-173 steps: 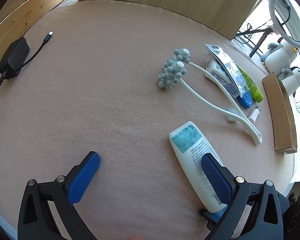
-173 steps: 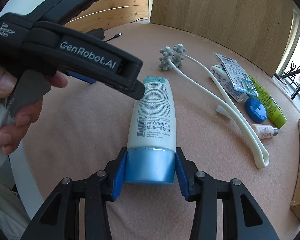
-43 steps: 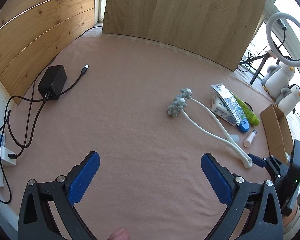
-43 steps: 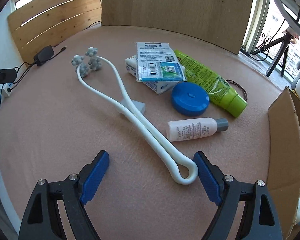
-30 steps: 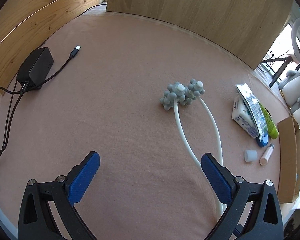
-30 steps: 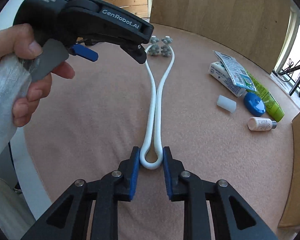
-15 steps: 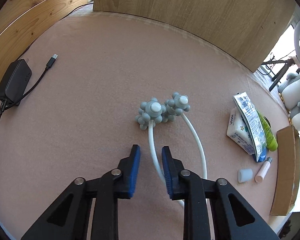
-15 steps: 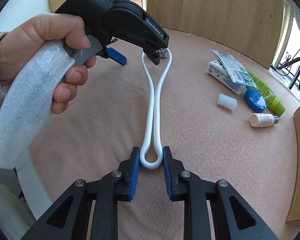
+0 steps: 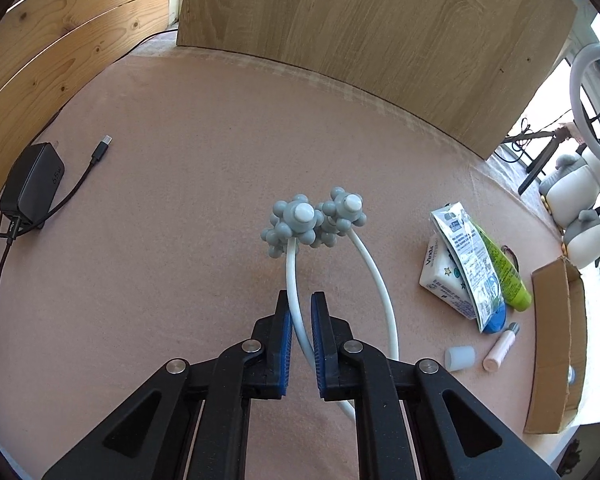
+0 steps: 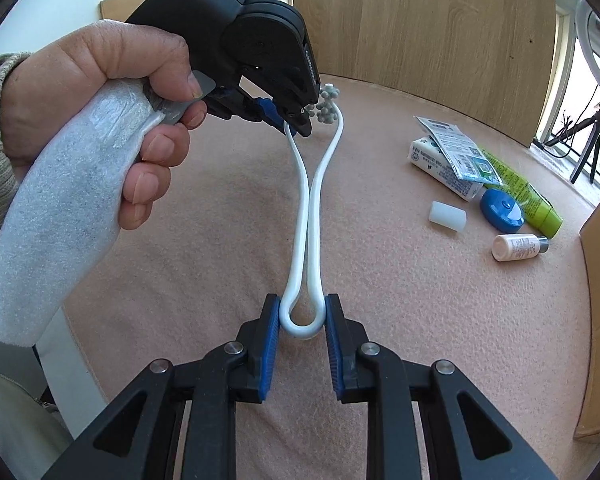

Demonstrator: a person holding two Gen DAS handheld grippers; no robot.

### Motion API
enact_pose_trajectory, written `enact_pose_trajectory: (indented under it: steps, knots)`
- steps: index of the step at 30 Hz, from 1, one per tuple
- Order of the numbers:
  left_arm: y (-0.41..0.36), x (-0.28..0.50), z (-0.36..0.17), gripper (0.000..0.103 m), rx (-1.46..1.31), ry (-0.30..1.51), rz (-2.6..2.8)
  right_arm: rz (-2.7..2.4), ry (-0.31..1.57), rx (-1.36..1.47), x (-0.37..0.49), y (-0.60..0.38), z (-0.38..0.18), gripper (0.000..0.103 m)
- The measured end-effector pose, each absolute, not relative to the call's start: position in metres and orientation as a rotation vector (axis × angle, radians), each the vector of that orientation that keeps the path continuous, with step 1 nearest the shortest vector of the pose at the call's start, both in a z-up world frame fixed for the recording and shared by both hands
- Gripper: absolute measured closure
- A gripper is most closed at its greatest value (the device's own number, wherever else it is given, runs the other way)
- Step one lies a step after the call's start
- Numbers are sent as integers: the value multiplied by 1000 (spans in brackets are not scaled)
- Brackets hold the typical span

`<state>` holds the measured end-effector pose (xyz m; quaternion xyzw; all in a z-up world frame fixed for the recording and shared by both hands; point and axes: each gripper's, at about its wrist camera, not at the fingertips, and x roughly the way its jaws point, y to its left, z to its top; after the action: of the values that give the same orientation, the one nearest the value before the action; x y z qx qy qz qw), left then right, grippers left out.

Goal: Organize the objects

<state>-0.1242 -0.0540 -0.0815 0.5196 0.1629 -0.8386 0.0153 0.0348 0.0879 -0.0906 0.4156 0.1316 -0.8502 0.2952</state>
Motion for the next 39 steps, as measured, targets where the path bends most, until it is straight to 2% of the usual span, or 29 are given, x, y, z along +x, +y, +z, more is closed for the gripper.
enact_pose_trajectory:
  steps: [13, 24, 39]
  knots:
    - [-42, -122, -23, 93, 1514, 472, -2730, -2342, 337, 1013, 32, 105, -55, 84]
    - [-3, -128, 1, 93, 1489, 375, -2808, -2405, 296, 968, 33, 121, -35, 84]
    - [150, -158, 10, 93, 1609, 155, -2994, -2587, 143, 1003, 27, 200, -31, 84]
